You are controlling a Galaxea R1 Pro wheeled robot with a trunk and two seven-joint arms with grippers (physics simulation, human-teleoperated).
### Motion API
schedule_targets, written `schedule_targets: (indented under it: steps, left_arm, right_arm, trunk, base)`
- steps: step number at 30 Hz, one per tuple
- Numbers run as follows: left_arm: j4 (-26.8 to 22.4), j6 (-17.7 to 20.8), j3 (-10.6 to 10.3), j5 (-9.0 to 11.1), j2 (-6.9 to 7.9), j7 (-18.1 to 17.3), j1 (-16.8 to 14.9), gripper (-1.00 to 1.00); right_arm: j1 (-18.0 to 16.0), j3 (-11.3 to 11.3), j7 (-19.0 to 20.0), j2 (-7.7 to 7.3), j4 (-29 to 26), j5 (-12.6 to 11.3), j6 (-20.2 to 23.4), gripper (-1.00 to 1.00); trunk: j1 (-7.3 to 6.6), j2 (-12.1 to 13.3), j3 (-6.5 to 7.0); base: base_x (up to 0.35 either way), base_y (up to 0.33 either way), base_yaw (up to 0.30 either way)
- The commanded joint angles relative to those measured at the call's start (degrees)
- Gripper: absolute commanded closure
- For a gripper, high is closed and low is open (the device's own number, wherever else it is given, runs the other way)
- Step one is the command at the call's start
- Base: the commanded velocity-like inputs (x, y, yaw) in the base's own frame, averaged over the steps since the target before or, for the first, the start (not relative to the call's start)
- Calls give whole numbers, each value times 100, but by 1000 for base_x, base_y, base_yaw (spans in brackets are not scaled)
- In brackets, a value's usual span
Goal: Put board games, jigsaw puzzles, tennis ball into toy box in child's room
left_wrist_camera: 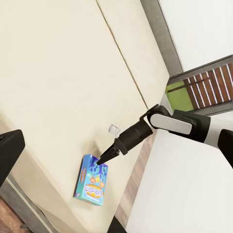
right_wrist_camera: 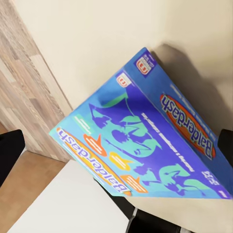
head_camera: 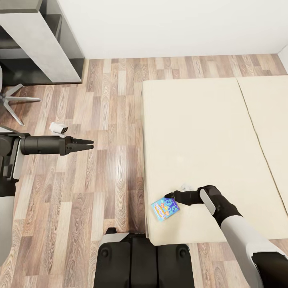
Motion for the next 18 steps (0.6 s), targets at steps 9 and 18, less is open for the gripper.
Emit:
schedule_targets:
  steps: [9,18]
  left_arm:
    - [-1,61,-4,2,2,-17,-2,-100]
    - [-1,61,-4,2,2,-17,-2,-100]
  right_arm:
    - [-3,22,15,-7,-5,12,10,-100]
    - [-3,22,7,-14,-5,24,-6,-100]
  trunk:
    - [3,-9,-6]
    - [3,-9,-6]
  base:
    - [0,0,0]
    - [0,0,0]
